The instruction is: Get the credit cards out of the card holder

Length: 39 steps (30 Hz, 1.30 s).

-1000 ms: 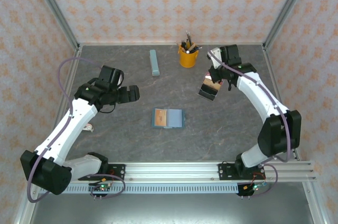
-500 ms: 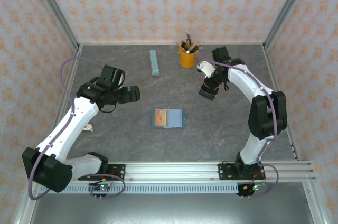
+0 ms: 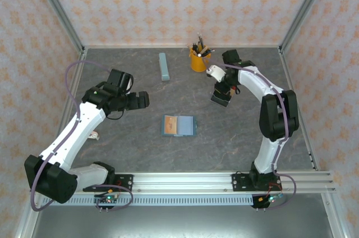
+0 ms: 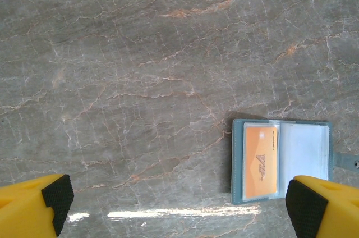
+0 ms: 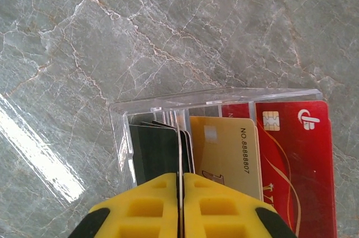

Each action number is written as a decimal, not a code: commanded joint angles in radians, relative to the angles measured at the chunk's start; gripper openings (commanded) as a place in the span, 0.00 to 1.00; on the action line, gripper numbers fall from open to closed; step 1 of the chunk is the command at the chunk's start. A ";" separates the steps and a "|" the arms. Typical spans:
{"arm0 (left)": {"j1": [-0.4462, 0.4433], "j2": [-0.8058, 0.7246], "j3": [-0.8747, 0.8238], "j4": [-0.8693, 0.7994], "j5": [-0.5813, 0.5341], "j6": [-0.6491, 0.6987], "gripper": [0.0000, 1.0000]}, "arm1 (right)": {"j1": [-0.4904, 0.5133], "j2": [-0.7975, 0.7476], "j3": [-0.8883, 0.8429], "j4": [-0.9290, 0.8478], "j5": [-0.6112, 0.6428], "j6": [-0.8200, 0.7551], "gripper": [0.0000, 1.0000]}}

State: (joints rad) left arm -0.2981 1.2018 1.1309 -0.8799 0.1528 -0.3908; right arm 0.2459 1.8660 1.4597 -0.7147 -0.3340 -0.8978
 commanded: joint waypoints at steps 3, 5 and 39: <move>0.011 0.005 -0.008 -0.007 0.007 0.016 1.00 | 0.003 0.012 0.021 -0.032 0.010 -0.029 0.11; 0.010 0.005 -0.008 -0.008 0.007 0.015 1.00 | 0.001 0.010 0.018 -0.034 0.020 -0.030 0.14; 0.007 0.053 -0.135 0.189 0.287 -0.123 0.98 | 0.149 -0.310 -0.165 0.153 -0.053 0.940 0.34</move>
State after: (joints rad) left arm -0.2981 1.2339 1.0336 -0.7841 0.3370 -0.4526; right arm 0.3420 1.6005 1.3617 -0.6357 -0.3481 -0.2203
